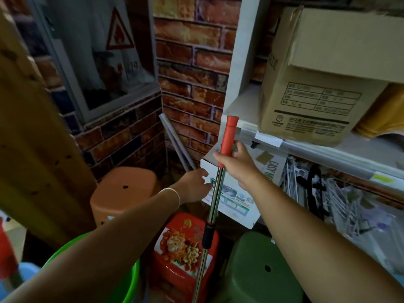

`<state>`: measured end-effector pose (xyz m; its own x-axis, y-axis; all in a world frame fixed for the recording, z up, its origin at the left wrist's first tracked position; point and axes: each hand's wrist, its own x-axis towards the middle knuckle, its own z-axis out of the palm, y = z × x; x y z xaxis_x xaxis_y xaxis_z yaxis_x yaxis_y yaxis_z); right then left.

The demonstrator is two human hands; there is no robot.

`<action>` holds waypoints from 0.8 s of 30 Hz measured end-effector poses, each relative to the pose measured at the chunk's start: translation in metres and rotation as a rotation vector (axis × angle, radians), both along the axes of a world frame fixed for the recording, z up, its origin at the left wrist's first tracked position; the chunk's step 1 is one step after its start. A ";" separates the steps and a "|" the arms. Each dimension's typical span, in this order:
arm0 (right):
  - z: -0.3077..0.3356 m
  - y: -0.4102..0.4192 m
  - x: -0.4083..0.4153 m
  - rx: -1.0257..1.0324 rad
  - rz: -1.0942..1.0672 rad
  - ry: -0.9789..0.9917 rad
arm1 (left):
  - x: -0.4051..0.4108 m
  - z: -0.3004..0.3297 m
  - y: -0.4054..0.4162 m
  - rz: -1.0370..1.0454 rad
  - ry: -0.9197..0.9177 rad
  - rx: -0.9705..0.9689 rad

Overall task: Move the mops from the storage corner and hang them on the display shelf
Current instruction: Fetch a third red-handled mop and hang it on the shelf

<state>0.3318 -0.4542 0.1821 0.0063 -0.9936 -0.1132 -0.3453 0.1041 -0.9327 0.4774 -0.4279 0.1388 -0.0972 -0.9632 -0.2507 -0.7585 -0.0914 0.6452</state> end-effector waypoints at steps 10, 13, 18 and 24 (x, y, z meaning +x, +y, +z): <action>0.000 0.068 0.006 -0.210 0.006 0.132 | -0.001 -0.002 0.033 -0.174 0.007 0.002; 0.002 0.097 0.002 -0.235 -0.025 0.113 | -0.009 -0.007 0.059 -0.230 0.036 0.013; 0.007 0.148 0.006 -0.246 -0.083 0.132 | -0.008 -0.011 0.101 -0.275 -0.026 -0.077; 0.014 0.225 0.032 -0.252 -0.140 0.168 | 0.017 -0.003 0.164 -0.361 -0.026 -0.130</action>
